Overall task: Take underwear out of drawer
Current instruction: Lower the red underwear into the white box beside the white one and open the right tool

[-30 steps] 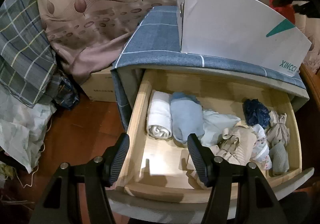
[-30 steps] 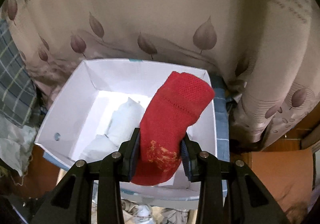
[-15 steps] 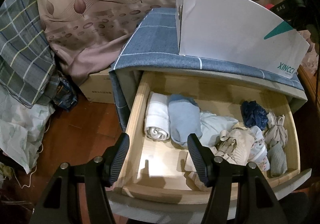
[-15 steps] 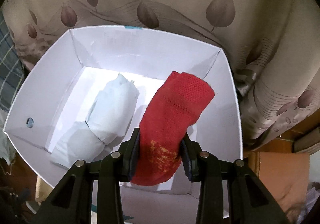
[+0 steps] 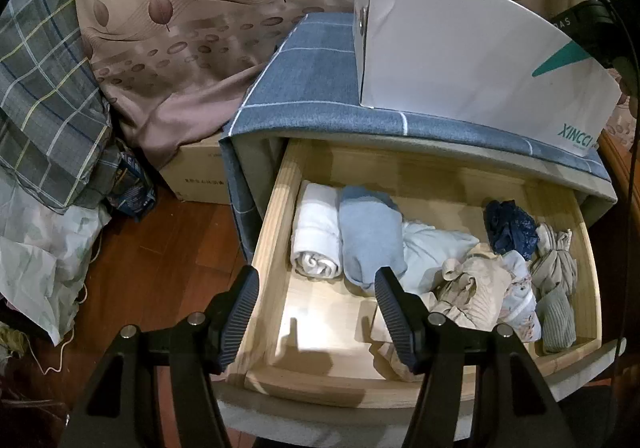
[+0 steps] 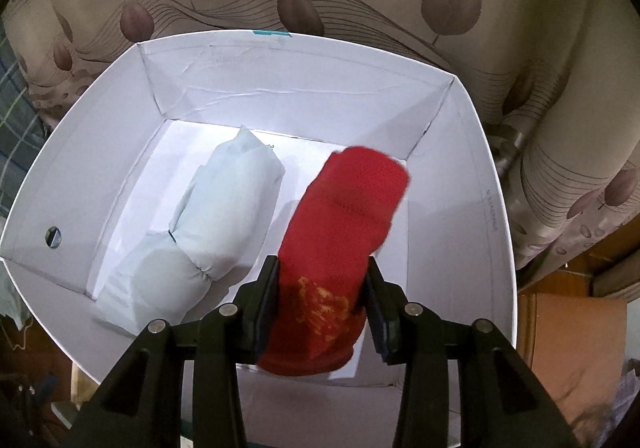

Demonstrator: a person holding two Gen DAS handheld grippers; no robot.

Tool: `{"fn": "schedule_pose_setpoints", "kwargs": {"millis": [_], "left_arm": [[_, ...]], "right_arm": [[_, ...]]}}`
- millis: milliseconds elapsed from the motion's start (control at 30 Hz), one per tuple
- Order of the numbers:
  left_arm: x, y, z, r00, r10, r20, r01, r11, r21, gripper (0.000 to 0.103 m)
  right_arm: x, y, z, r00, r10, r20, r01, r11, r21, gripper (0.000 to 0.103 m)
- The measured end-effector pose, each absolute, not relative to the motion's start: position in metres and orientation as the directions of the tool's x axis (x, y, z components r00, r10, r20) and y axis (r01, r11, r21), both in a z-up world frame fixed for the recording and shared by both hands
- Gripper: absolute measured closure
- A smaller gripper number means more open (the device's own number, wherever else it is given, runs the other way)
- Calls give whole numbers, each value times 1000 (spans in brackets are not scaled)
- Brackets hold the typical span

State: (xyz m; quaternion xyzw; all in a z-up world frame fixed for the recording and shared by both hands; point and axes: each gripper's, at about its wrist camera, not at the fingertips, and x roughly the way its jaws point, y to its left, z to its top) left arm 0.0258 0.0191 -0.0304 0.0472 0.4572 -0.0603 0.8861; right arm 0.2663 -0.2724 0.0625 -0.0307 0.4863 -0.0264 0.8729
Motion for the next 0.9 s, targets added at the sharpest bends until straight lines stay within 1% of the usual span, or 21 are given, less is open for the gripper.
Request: {"fn": "schedule_pose_setpoints", "kwargs": {"millis": [167,533,667,733,900], "left_arm": [[26,19,-30,575,-62,-816,148,989,29,41],[27,18,-34,565,-55,-823,144,989,33,41],[27,18,-35,559,-53,-828,145,989,34,41],[28,19,-35,554,-55,-831,147,989,33,41],[29,20,-37,537,-63,-841,148,989,20,41]], "right_arm": [[265,-269,65,538,-89,-838,8,995,-101,65],[248,-269,86,557,-68,-828,3,997,-79,65],[228,-272,104,566,-36,-823,-10,999,-50,65],[214,-275,111,561,-11,-828,-21,999,-28,63],[177,-279,112,527,42,-849,-52,999,17,61]]}}
